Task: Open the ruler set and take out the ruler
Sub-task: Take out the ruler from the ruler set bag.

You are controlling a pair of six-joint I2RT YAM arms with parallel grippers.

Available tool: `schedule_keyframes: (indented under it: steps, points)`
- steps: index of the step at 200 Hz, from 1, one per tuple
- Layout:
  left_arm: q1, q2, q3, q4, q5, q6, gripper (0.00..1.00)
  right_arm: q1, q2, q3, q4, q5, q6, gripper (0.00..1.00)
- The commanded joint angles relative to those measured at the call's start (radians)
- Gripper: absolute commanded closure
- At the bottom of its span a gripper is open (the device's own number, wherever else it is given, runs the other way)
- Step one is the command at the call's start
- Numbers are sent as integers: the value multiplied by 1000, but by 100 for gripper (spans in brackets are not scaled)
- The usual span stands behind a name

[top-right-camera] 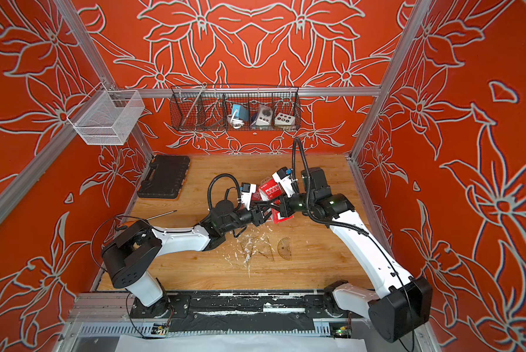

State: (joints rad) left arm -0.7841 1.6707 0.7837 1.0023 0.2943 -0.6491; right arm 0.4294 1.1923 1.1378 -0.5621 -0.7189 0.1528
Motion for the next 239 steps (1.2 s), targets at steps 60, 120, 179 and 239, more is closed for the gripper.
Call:
schedule_keyframes:
  steps: [60, 120, 179, 239]
  points:
    - [-6, -6, 6, 205, 3, -51, 45, 11, -17, 21, -42, 132, -26, 100]
    - [-6, 90, 63, 283, 69, -98, 46, 14, -19, 20, -58, 191, -44, 100]
    - [-14, 164, 121, 312, 132, -109, 54, 16, -18, 21, -75, 226, -58, 100]
    - [-24, 153, 164, 220, 135, -44, 69, 26, -1, 21, -71, 222, -61, 100]
